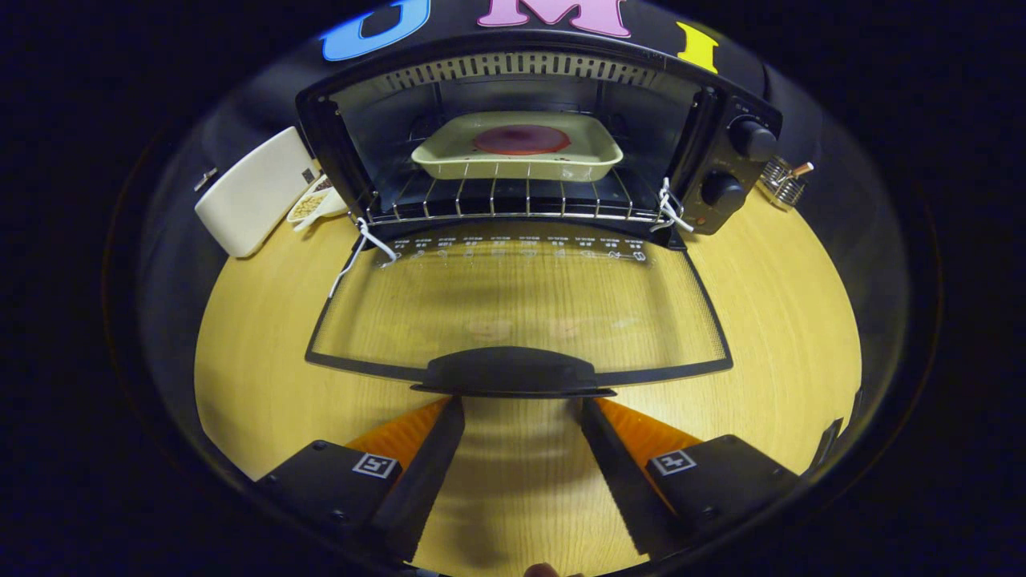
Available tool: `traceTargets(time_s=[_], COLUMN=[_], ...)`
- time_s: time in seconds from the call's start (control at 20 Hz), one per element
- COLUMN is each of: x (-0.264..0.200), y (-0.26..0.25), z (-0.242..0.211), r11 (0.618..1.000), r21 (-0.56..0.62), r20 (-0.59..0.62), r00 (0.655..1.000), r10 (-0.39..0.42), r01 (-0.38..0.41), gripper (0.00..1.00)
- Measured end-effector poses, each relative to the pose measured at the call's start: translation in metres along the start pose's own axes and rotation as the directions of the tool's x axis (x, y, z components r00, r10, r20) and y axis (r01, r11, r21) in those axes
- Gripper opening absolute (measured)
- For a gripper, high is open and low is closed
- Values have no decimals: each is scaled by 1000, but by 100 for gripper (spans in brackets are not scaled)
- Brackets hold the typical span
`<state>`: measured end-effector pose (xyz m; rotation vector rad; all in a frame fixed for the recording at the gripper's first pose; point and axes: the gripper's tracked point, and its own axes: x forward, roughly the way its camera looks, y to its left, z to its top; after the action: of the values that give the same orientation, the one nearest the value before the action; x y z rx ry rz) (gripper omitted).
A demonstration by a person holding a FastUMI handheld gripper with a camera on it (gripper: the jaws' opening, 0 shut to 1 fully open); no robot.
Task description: Open the toaster oven, put the food inside, and close the toaster oven door.
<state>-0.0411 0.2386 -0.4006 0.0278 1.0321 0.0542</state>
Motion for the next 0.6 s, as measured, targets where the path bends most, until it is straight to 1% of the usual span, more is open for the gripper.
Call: traceTargets(time_s=[0.2,0.4,0.6], x=[-5,-25,-45], y=[-1,-1,0], z=[1,9,20], r11=[1000,1000,1000], r21=[15,22,4], r20=[28,97,169], r00=[1000,995,985], r10=[3,18,18], r01=[-3,-21,-19], gripper=[97,97,97])
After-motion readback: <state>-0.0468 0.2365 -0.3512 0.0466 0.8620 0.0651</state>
